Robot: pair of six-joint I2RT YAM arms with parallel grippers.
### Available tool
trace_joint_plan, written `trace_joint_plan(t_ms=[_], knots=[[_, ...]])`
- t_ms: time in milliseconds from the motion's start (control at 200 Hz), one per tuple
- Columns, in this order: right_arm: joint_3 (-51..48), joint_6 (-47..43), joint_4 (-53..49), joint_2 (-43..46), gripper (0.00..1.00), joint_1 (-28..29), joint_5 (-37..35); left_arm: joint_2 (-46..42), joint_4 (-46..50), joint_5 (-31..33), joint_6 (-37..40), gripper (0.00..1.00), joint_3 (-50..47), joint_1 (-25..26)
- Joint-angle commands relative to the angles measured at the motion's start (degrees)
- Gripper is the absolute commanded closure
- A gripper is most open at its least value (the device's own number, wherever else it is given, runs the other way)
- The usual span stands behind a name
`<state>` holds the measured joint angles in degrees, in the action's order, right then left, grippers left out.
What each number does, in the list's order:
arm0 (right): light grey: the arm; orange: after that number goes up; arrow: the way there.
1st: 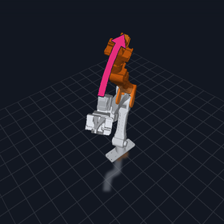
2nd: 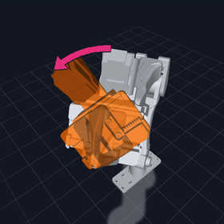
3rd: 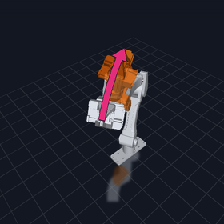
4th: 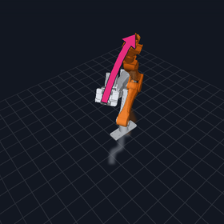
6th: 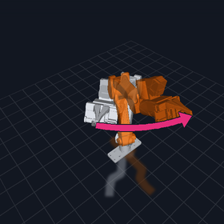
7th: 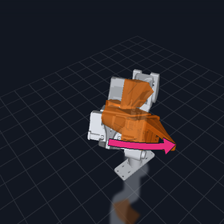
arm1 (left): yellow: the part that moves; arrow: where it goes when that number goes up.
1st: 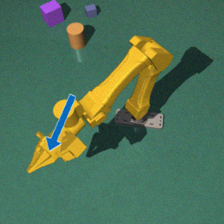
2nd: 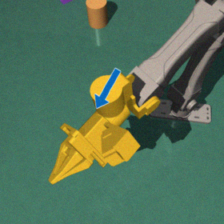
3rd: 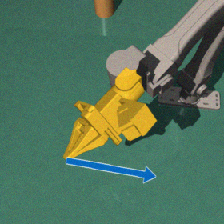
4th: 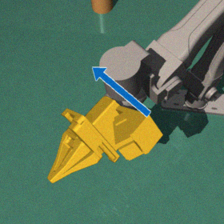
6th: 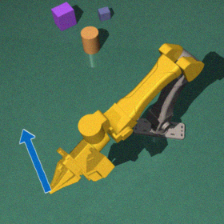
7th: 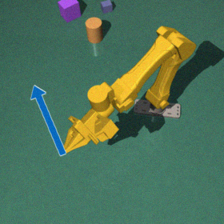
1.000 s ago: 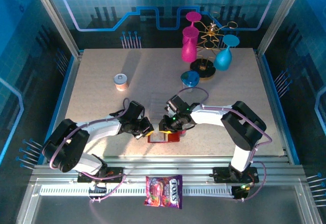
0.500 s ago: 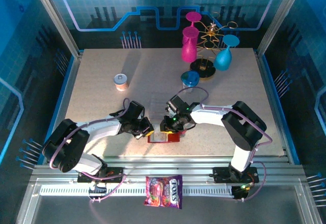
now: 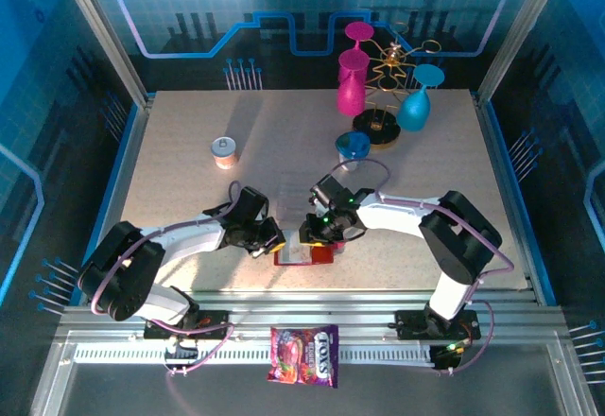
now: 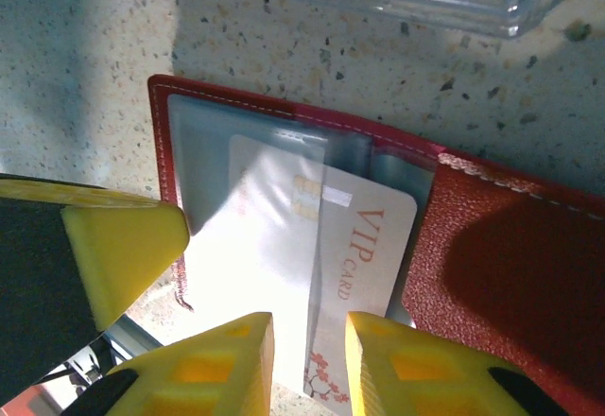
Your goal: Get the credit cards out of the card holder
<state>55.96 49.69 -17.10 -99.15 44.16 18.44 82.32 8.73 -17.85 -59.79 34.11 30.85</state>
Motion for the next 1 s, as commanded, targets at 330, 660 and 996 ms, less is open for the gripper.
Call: trace_joint_plan(t_ms=[330, 660, 996], knots=[[-1.9, -0.7, 0.4, 4.6, 0.72, -2.2, 1.3, -1.4, 0.9, -1.2, 2.2, 0.89, 2.9, 0.7], [-5.0, -0.1, 5.0, 4.3, 0.71, -4.2, 5.1, 1.4, 3.2, -1.1, 3.9, 0.89, 5.4, 2.0], [-7.3, 0.1, 7.1, 3.5, 0.67, -5.2, 6.5, 3.8, 4.9, -0.7, 4.7, 0.89, 6.0, 2.6]])
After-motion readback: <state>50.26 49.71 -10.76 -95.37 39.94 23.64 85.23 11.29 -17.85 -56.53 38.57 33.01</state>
